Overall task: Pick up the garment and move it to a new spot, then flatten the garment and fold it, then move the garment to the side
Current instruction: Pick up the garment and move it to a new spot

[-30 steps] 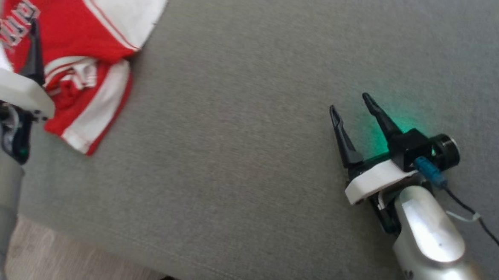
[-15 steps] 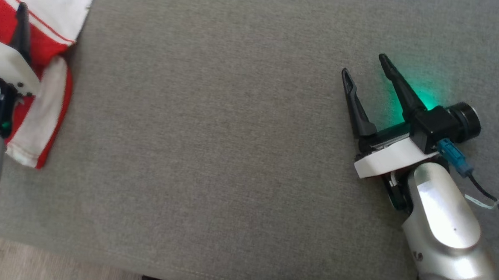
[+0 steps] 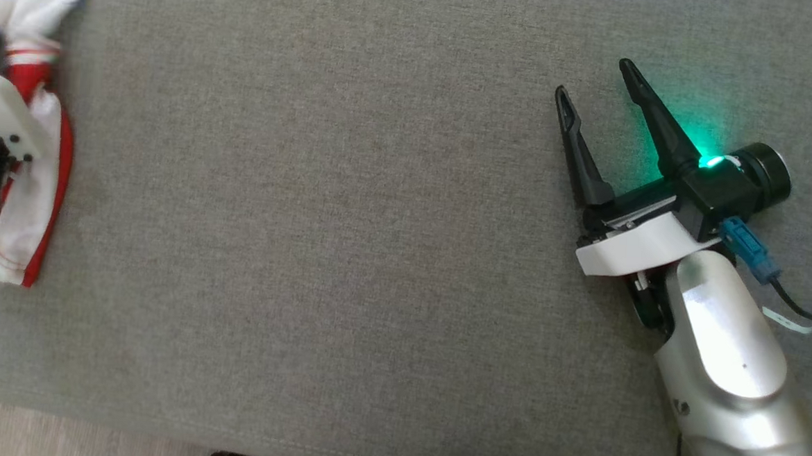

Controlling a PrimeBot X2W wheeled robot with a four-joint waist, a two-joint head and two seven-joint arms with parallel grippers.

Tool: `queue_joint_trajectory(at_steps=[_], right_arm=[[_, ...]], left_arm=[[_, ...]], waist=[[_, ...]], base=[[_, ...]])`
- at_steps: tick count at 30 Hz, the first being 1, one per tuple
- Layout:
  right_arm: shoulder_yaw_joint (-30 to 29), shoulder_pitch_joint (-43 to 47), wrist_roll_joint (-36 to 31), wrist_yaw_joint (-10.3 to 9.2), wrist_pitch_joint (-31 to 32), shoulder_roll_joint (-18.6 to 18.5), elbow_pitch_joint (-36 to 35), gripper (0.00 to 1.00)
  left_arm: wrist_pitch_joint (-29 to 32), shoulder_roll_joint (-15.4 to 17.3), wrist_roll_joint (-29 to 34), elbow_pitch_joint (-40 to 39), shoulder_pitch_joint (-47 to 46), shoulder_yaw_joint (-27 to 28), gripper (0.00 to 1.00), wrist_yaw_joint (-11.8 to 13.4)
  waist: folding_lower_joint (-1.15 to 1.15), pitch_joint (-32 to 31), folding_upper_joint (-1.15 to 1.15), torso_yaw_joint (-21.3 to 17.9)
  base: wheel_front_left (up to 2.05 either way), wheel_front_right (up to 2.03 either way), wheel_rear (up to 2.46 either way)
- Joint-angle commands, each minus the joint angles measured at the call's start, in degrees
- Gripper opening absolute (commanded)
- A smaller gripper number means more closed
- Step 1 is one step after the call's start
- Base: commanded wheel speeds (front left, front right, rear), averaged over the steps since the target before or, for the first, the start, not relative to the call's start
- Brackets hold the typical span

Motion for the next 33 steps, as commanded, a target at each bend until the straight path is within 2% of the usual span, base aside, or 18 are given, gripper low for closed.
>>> queue_joint_trajectory(at_steps=[1,5,12,18,24,33], right_arm=[[-0.9,2.6,-0.6,-0.06,0.7,-1.4,4.6,1.00],[-1.2,2.3,-0.3,-0.06,0.7,-1.3,5.0,1.00],[-1.5,2.8,0.7,-0.06,0.7,-0.3,5.7,1.00],[-1.7,5.2,2.4,-0.06,0.7,1.4,6.7,1.00],[-2.6,8.5,4.2,-0.06,0.7,3.0,7.2,1.00],[-3.0,11.9,5.5,-0.06,0.7,3.7,7.1,1.00]], left_arm=[[0.9,3.0,0.1,0.4,-0.2,0.9,0.00,0.1],[0.2,3.2,-0.4,1.2,-0.2,0.7,0.00,-0.1],[-15.4,6.3,2.5,-1.9,-3.6,-0.2,0.00,1.7],[-19.5,7.8,5.8,-6.5,-7.2,-1.8,0.00,2.8],[-19.8,4.7,7.1,-16.9,-7.7,-2.3,0.00,2.3],[-19.8,-2.7,5.3,-29.0,0.2,-3.0,0.00,1.7]], waist=[[0.01,0.0,0.00,0.0],[0.01,-0.4,0.00,-0.1],[0.01,-4.2,0.00,-0.4],[0.01,-10.7,0.00,-1.5],[0.01,-17.1,0.00,-4.2],[0.01,-22.6,0.00,-9.7]], base=[[0.00,0.00,0.00],[0.00,0.00,0.00],[0.00,0.00,0.00],[0.00,0.00,0.00],[0.00,0.00,0.00],[0.00,0.00,0.00]])
